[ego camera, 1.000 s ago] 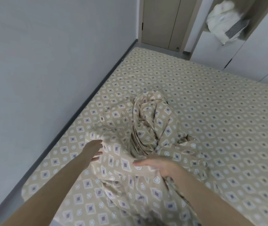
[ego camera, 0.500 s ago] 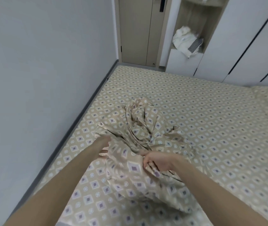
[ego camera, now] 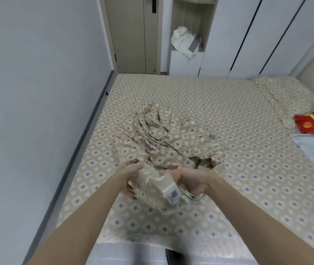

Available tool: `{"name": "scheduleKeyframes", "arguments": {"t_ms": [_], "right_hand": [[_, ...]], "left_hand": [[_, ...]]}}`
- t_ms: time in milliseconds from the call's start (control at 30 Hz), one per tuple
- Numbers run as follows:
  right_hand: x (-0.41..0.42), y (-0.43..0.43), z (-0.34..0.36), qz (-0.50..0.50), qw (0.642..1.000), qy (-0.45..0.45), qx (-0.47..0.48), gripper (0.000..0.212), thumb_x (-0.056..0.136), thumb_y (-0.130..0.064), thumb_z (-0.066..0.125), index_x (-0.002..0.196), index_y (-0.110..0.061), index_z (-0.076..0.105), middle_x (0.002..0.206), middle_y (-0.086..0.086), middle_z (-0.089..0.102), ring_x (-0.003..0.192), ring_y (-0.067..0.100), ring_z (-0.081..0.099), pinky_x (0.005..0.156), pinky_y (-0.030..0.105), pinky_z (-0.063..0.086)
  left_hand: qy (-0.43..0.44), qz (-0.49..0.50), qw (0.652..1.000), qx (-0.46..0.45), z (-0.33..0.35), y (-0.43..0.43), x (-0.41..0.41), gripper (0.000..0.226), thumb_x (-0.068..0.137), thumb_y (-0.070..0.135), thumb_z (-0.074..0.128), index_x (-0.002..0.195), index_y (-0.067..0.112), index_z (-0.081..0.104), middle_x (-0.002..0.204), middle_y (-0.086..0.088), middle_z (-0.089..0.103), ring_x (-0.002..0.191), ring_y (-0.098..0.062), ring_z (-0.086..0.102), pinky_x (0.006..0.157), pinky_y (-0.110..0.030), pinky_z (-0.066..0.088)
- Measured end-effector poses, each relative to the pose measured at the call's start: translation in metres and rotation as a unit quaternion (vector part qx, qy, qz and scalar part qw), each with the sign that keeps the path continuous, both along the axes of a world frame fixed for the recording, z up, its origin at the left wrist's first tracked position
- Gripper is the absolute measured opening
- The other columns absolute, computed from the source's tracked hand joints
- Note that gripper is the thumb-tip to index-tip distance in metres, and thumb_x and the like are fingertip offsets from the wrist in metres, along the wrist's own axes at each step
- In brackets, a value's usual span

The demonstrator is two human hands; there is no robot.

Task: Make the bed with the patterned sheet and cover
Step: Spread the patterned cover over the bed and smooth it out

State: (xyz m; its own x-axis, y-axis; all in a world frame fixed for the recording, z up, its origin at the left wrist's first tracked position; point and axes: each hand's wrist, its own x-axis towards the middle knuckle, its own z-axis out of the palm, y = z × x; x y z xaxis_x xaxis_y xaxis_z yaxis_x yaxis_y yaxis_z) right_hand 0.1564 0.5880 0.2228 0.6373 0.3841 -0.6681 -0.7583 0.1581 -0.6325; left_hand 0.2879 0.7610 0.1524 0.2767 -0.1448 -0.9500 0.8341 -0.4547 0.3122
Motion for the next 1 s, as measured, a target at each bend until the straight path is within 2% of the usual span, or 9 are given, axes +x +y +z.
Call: {"name": "scheduleKeyframes", "arguments": {"t_ms": [200, 367, 500, 600, 667, 767, 833, 933, 1000], "right_hand": [[-0.042, 0.025, 0.006, -0.012, 1.0, 0.006, 0.001, 0.023, 0.065, -0.014, 0.061, 0.081, -0.015, 0.078, 0.081, 0.005, 0.064, 0.068, 0.015, 0.063, 0.066, 0.024, 0.052], [-0.069, 0.039, 0.002, -0.052, 0.997, 0.023, -0.045, 0.031, 0.088, -0.012, 0.048, 0.072, -0.01, 0.075, 0.072, 0.008, 0.066, 0.062, 0.017, 0.064, 0.063, 0.027, 0.054], [-0.082, 0.041, -0.017, -0.082, 0.985, 0.043, -0.149, 0.006, 0.057, -0.01, 0.048, 0.054, -0.011, 0.043, 0.039, 0.003, 0.04, 0.037, 0.016, 0.036, 0.05, 0.024, 0.035], [-0.086, 0.054, -0.019, -0.045, 0.979, 0.067, -0.188, 0.003, 0.059, -0.014, 0.045, 0.062, -0.013, 0.045, 0.05, 0.005, 0.045, 0.045, 0.021, 0.045, 0.054, 0.025, 0.038], [-0.085, 0.074, -0.016, -0.021, 0.98, 0.073, -0.186, 0.016, 0.064, -0.015, 0.045, 0.079, -0.011, 0.051, 0.073, 0.01, 0.057, 0.063, 0.026, 0.057, 0.066, 0.029, 0.048], [-0.077, 0.112, -0.007, 0.013, 0.981, 0.057, -0.188, 0.034, 0.053, -0.015, 0.048, 0.087, -0.014, 0.05, 0.087, 0.01, 0.056, 0.075, 0.026, 0.055, 0.071, 0.032, 0.046], [-0.071, 0.146, 0.004, 0.023, 0.981, 0.044, -0.189, 0.014, 0.063, -0.012, 0.045, 0.077, -0.012, 0.048, 0.07, 0.008, 0.056, 0.059, 0.023, 0.054, 0.061, 0.026, 0.047], [-0.06, 0.187, 0.01, 0.006, 0.979, 0.03, -0.203, 0.02, 0.083, -0.008, 0.038, 0.073, -0.008, 0.055, 0.058, 0.006, 0.059, 0.049, 0.019, 0.056, 0.052, 0.022, 0.048], [-0.049, 0.215, 0.015, -0.008, 0.979, 0.02, -0.202, 0.028, 0.092, -0.014, 0.036, 0.086, -0.006, 0.062, 0.065, 0.007, 0.065, 0.054, 0.018, 0.062, 0.052, 0.023, 0.052]], "left_hand": [[-0.064, -0.002, 0.998, -0.004, -0.006, 0.02, -0.038, 0.009, 0.088, -0.002, 0.054, 0.096, -0.002, 0.053, 0.084, -0.015, 0.058, 0.074, -0.027, 0.056, 0.064, -0.041, 0.051], [-0.176, 0.171, 0.969, 0.002, -0.004, 0.071, -0.046, 0.008, 0.092, -0.003, 0.047, 0.097, 0.0, 0.053, 0.073, -0.012, 0.048, 0.059, -0.021, 0.045, 0.054, -0.032, 0.044], [-0.257, 0.261, 0.93, 0.018, 0.018, 0.129, -0.043, 0.025, 0.098, 0.011, 0.038, 0.103, 0.004, 0.061, 0.071, -0.006, 0.044, 0.049, -0.015, 0.033, 0.038, -0.02, 0.038], [-0.277, 0.355, 0.892, -0.04, 0.04, 0.174, -0.04, 0.026, 0.095, 0.008, 0.033, 0.091, 0.008, 0.06, 0.082, -0.006, 0.052, 0.044, -0.015, 0.044, 0.032, -0.015, 0.037], [-0.291, 0.393, 0.869, -0.081, 0.055, 0.203, -0.046, 0.018, 0.088, 0.013, 0.039, 0.087, 0.014, 0.057, 0.101, -0.01, 0.058, 0.06, -0.02, 0.056, 0.045, -0.025, 0.05], [-0.303, 0.401, 0.854, -0.132, 0.087, 0.238, -0.065, 0.027, 0.093, 0.021, 0.033, 0.081, 0.012, 0.055, 0.09, -0.014, 0.065, 0.055, -0.028, 0.065, 0.048, -0.033, 0.054], [-0.312, 0.388, 0.853, -0.154, 0.106, 0.264, -0.07, 0.034, 0.095, 0.033, 0.036, 0.077, 0.013, 0.057, 0.072, -0.009, 0.068, 0.049, -0.024, 0.065, 0.045, -0.029, 0.054], [-0.343, 0.362, 0.858, -0.122, 0.131, 0.295, -0.065, 0.026, 0.079, 0.04, 0.071, 0.088, 0.017, 0.066, 0.088, -0.006, 0.07, 0.07, -0.021, 0.068, 0.062, -0.031, 0.057], [-0.389, 0.345, 0.848, -0.1, 0.151, 0.314, -0.056, 0.02, 0.076, 0.029, 0.076, 0.082, 0.013, 0.064, 0.084, -0.006, 0.067, 0.067, -0.018, 0.064, 0.055, -0.023, 0.054]]}}
